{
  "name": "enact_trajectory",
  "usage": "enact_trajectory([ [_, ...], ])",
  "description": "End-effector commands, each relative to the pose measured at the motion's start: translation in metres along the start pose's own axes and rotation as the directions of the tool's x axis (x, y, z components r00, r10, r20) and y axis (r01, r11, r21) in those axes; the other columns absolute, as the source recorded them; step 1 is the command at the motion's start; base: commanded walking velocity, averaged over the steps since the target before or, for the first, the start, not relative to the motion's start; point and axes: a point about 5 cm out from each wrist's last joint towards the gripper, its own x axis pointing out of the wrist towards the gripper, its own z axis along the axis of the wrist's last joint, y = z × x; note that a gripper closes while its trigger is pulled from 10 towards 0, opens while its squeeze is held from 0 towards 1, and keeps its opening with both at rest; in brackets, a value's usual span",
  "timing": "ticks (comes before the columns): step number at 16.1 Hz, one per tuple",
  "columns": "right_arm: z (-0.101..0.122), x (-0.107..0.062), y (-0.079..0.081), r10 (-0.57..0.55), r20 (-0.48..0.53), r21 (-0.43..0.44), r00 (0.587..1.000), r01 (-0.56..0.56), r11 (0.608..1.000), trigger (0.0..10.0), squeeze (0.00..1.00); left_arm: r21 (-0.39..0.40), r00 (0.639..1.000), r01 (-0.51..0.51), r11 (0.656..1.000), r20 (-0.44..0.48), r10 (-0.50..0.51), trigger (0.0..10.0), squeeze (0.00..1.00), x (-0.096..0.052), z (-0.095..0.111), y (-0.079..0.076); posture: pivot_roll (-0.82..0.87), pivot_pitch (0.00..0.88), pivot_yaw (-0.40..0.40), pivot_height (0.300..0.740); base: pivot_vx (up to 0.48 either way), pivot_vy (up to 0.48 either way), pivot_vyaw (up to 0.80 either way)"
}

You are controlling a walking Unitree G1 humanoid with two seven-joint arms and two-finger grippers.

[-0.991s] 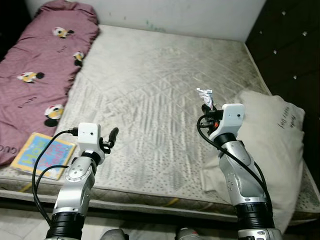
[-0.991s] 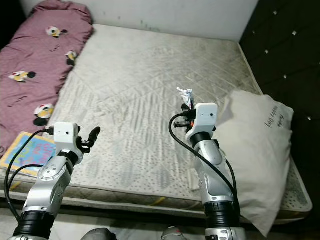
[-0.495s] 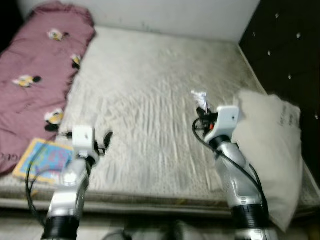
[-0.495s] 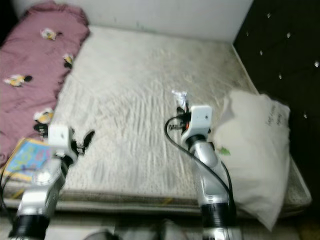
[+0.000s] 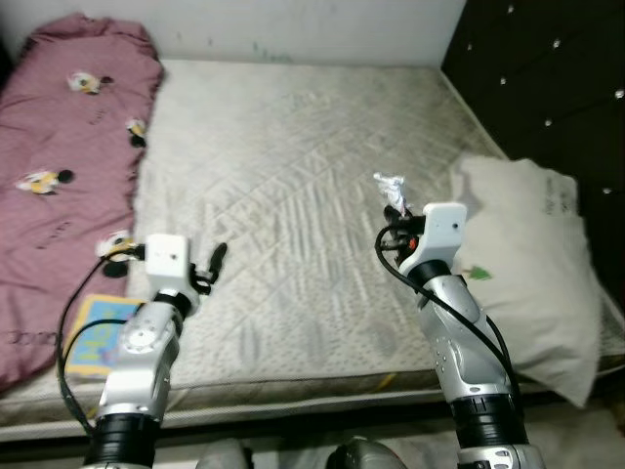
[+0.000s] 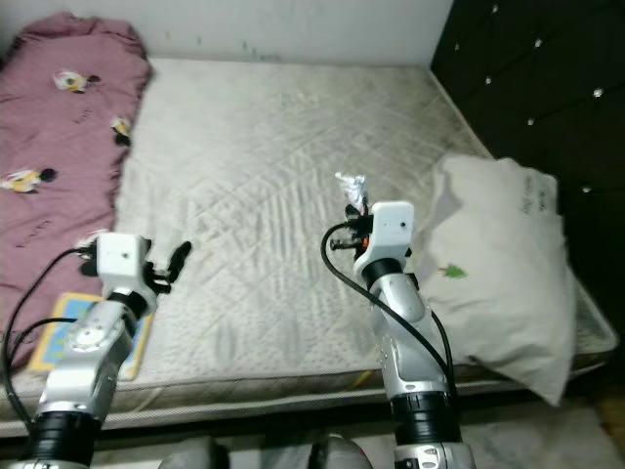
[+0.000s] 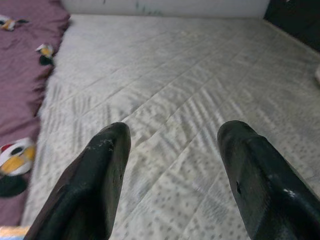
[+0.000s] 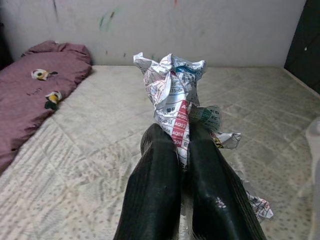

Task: Clean up the room

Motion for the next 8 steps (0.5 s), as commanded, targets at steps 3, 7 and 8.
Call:
enact_trajectory([
  [3,0.0,-0.001,-0.008,-0.026,0.002,-0.023,1.0,0.026,0.999,10.0,0.0,-0.07,0.997,0.078,0.994,-0.002,-0.079,10.0,0.0,-0.003,-0.005,-0.009,0.01,0.057,-0.046,0.74,0.0,0.0,0.0],
  [7,-0.001,-0.001,-0.004,-0.002,0.002,-0.032,1.0,0.002,0.999,10.0,0.0,-0.045,0.999,0.029,0.999,0.017,-0.029,10.0,0.0,-0.003,-0.003,0.0,0.01,0.057,-0.046,0.74,0.0,0.0,0.0],
  [8,-0.001,-0.002,-0.003,0.002,0.001,-0.024,1.0,-0.002,1.0,10.0,0.0,-0.047,1.0,0.015,0.999,0.017,-0.014,10.0,0.0,-0.003,-0.003,0.001,0.02,0.055,-0.045,0.74,0.0,0.0,0.0],
])
